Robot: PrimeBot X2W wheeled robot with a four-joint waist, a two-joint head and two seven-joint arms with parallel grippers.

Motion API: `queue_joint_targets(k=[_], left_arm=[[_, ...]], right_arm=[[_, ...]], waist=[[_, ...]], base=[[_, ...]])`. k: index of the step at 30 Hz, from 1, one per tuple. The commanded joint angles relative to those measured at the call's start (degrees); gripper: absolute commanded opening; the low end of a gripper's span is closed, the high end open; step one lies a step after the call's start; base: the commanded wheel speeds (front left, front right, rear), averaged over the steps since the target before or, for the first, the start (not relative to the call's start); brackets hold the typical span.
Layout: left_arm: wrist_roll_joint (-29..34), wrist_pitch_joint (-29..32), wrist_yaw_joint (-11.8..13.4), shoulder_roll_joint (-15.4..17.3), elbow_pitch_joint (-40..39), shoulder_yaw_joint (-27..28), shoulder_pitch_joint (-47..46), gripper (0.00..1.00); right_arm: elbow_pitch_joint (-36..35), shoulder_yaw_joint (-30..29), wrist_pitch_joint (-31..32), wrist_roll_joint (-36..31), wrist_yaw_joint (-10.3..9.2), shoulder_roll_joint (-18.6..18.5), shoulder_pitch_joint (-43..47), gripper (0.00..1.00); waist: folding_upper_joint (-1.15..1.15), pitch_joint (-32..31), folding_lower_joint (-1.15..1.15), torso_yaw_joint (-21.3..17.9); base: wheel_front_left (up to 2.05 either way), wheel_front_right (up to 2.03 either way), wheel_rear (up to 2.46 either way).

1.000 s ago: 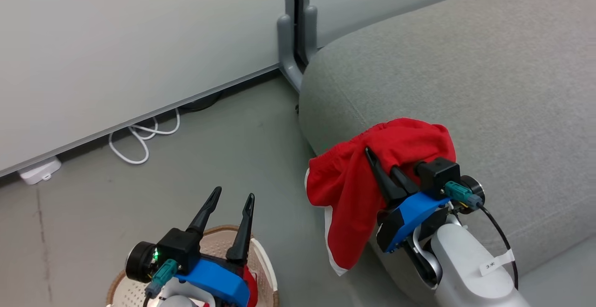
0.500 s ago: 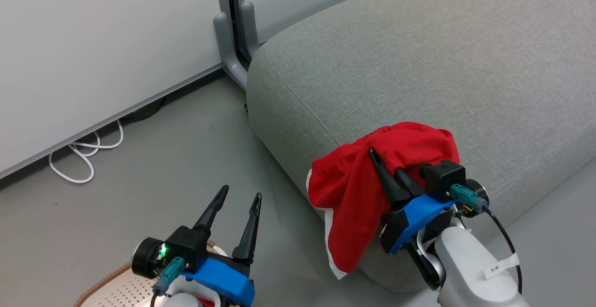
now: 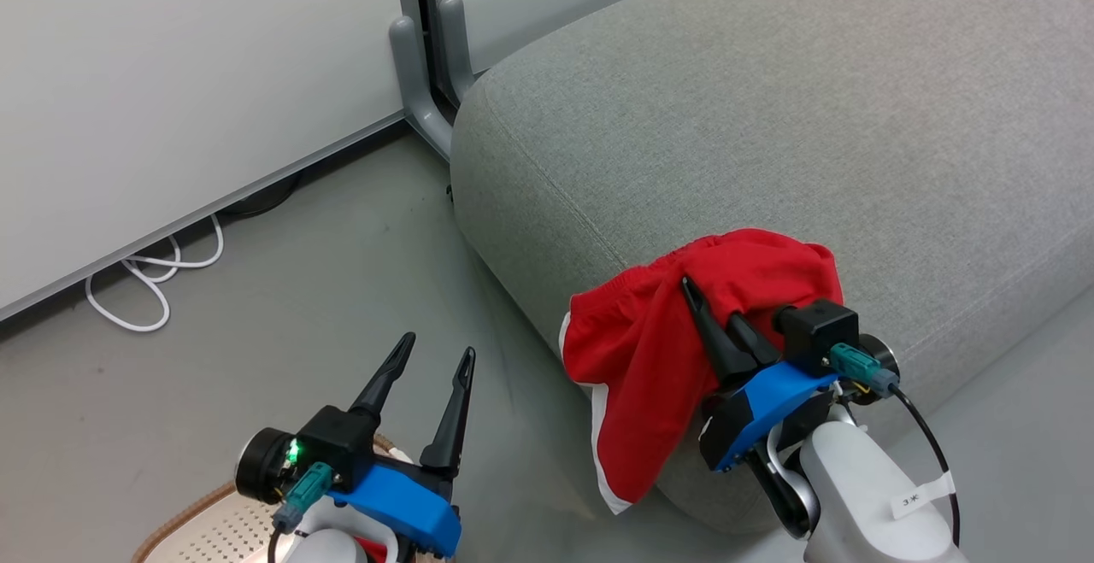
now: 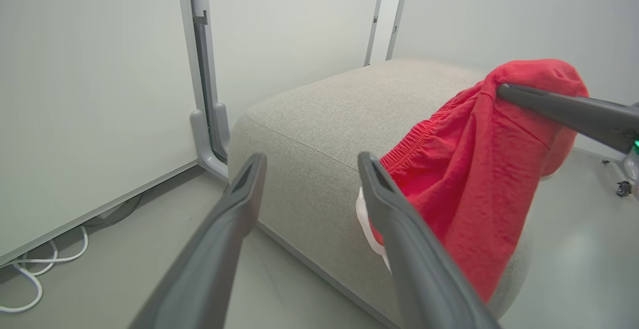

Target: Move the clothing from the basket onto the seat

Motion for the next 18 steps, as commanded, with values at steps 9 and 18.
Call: queue_joint_targets(k=[9, 18], left_arm=[[0.75, -0.16, -0.08, 0.49, -1.35, 1.22, 0.51, 1.0], [1.76, -0.16, -0.08, 2.98, -3.51, 0.34, -2.11, 1.0]], right_arm=[[-0.51, -0.14, -0.21, 1.29, 0.01, -0.04, -2.33, 0.0], [-2.24, -8.5, -0.21, -0.73, 0.01, -0.13, -10.19, 0.0]], waist=[[0.0, 1.69, 0.0, 0.69], [0.0, 7.96, 0.0, 2.19]], base=[[0.0, 0.0, 0.0], [0.0, 0.0, 0.0]])
